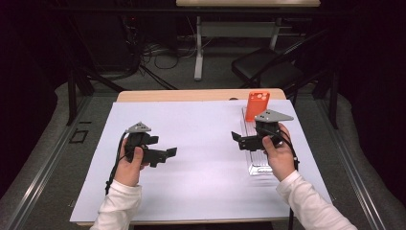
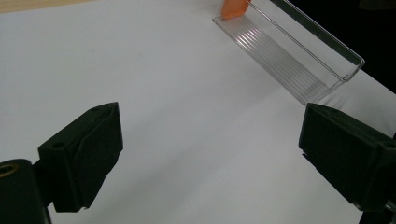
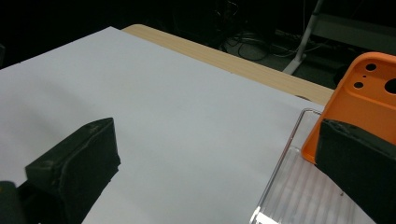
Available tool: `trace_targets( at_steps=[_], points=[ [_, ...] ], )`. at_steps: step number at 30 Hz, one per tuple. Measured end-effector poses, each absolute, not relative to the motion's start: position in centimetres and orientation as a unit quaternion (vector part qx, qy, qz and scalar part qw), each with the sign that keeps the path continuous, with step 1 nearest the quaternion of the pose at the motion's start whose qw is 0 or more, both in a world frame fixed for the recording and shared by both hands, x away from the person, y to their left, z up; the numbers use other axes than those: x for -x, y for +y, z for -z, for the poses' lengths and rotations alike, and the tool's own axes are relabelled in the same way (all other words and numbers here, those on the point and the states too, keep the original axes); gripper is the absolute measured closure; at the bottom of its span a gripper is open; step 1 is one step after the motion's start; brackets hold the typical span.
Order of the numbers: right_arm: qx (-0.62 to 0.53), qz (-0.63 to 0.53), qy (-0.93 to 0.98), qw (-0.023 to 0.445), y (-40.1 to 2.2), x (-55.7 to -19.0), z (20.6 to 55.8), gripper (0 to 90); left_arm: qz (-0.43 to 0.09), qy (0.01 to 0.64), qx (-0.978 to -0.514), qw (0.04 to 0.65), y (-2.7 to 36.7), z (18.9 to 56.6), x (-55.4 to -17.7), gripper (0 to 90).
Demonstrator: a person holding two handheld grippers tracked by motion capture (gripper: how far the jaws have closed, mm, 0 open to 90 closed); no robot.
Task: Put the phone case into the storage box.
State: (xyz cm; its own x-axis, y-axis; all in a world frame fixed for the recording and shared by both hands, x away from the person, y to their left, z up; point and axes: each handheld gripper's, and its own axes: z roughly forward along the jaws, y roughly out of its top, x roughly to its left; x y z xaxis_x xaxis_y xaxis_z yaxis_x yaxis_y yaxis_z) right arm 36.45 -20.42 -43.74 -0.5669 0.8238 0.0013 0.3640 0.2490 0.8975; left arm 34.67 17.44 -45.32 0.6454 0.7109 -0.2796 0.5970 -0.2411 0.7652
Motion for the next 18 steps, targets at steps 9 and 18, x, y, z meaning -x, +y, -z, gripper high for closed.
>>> trace_targets(
  at_steps=[9,18],
  points=[
    [-0.381,-0.475,0.758,0.234,-18.7,-33.8,45.0,0.0,-0.064,0.411,-0.789,0.452,17.3,45.2,-34.5,6.4],
    [-0.361,-0.477,0.766,0.233,-17.0,-31.4,47.2,0.0,-0.064,0.405,-0.793,0.450,17.3,45.2,-34.5,6.4]
  ],
)
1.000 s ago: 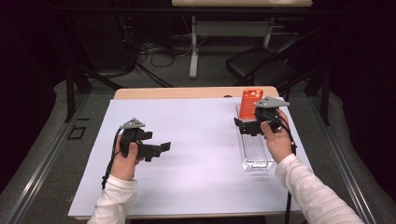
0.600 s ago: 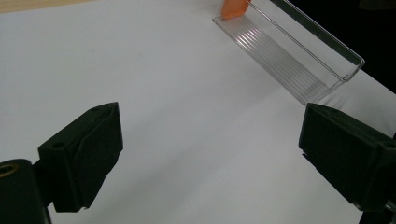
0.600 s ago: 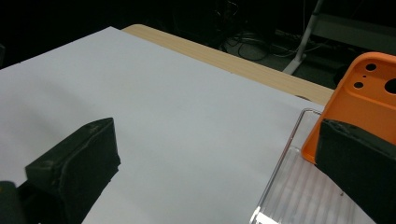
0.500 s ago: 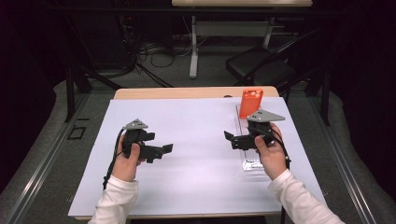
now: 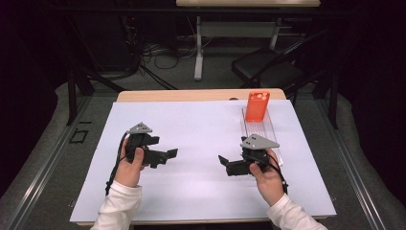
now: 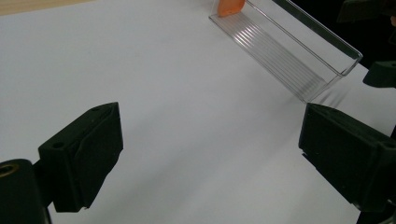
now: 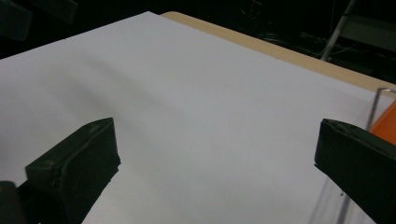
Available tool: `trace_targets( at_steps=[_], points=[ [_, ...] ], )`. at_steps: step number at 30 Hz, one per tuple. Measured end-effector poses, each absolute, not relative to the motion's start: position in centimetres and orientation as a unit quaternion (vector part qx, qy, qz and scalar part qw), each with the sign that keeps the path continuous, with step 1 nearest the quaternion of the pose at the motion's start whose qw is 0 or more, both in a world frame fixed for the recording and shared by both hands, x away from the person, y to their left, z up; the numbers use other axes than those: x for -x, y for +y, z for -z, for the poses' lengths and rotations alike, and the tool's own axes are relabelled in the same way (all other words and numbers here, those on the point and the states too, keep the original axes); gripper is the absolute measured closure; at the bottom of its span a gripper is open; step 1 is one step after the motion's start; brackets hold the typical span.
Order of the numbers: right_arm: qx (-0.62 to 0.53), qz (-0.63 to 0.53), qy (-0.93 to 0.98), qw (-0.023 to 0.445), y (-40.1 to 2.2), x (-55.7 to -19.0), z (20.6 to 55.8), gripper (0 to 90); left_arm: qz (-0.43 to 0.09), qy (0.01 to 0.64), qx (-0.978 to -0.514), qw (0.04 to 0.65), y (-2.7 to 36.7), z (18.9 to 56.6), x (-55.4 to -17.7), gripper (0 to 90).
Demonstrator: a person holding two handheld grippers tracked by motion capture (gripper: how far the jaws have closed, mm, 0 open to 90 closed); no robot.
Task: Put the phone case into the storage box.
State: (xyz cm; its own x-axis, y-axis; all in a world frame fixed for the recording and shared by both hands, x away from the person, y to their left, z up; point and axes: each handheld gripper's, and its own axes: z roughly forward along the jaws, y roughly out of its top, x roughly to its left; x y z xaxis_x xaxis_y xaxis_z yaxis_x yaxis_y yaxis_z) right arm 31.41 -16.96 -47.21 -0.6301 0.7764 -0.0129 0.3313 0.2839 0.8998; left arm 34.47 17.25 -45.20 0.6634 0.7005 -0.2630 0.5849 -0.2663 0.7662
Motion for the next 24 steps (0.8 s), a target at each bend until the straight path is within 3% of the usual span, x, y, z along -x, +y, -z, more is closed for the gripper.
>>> trace_targets(
  at_steps=[24],
  points=[
    [-0.323,-0.497,0.787,0.169,-16.4,-28.6,52.2,0.9,-0.063,0.394,-0.800,0.449,17.1,45.4,-34.5,6.6]
  ],
)
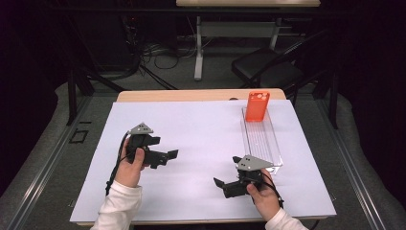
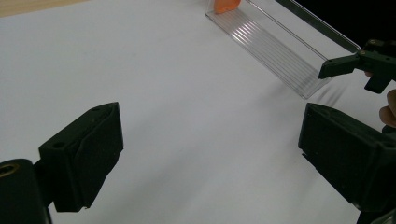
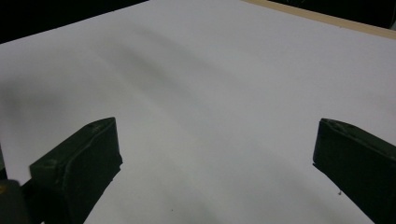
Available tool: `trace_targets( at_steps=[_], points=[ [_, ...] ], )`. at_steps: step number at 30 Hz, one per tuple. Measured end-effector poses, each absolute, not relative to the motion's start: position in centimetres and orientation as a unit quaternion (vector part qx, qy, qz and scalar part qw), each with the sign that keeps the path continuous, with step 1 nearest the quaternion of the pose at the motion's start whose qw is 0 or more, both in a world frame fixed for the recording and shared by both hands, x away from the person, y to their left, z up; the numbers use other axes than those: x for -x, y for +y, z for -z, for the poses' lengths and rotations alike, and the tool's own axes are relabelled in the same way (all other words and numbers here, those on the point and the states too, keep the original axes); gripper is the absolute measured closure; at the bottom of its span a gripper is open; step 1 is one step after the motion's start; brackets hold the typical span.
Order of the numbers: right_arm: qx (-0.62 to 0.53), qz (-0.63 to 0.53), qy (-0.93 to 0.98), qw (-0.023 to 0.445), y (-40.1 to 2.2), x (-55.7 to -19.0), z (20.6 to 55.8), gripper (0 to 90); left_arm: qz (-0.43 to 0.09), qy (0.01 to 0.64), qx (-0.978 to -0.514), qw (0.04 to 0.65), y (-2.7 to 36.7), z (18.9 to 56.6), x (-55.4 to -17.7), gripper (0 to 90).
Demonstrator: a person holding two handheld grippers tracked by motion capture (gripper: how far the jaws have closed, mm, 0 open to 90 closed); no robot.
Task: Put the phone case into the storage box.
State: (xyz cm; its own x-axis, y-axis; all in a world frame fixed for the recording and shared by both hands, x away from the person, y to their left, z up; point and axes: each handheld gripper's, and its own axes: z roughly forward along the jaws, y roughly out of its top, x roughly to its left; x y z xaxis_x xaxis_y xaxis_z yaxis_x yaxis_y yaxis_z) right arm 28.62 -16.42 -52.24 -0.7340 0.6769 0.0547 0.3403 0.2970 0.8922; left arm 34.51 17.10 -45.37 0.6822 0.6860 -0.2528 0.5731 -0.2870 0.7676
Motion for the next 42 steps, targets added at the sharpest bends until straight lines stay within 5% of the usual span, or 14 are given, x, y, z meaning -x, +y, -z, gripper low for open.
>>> trace_targets(
  at_steps=[6,42],
  points=[
    [-0.300,-0.506,0.792,0.166,-16.8,-28.6,52.8,7.7,-0.059,0.384,-0.804,0.450,17.0,45.5,-34.5,6.8],
    [-0.252,-0.484,0.827,0.132,-16.3,-28.9,54.9,8.4,-0.055,0.383,-0.805,0.450,17.4,45.7,-34.5,7.6]
  ],
)
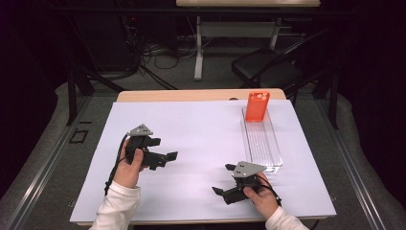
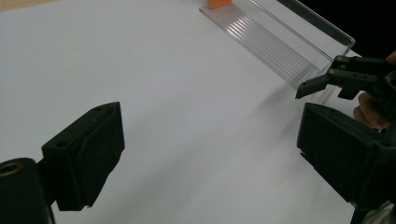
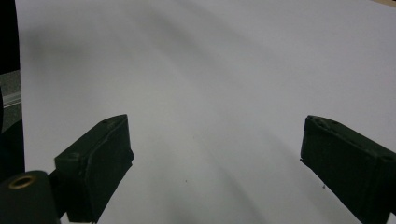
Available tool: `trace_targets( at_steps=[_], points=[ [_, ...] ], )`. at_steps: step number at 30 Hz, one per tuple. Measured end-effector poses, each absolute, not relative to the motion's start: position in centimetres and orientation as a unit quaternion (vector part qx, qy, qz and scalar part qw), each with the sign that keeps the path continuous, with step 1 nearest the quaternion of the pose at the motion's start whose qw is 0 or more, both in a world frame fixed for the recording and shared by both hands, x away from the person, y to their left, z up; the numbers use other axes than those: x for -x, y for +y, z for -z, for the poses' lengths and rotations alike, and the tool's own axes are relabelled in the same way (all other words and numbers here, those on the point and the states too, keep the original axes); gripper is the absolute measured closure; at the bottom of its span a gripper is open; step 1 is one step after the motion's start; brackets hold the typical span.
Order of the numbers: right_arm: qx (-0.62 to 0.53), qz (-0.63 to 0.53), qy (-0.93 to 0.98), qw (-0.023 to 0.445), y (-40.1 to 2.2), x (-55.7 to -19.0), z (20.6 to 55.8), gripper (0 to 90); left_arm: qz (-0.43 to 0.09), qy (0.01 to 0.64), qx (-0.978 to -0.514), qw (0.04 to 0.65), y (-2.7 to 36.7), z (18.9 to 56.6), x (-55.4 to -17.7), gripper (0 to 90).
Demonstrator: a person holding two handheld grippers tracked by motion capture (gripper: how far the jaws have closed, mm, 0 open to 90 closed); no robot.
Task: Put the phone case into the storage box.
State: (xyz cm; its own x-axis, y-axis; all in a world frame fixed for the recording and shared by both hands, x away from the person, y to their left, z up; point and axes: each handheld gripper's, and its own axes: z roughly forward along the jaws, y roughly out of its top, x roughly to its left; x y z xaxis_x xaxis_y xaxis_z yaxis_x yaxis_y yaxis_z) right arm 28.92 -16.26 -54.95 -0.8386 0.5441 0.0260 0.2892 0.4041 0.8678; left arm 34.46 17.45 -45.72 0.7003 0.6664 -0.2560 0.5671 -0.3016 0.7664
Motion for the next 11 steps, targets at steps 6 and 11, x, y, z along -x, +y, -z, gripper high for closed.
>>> trace_targets(
  at_steps=[6,11],
  points=[
    [-0.253,-0.484,0.827,0.132,-16.28,-28.93,54.96,8.6,-0.056,0.385,-0.803,0.452,17.67,45.62,-34.48,7.6],
    [-0.254,-0.487,0.825,0.132,-16.41,-28.86,54.80,9.3,-0.060,0.388,-0.799,0.455,18.05,45.45,-34.49,7.6]
  ],
)
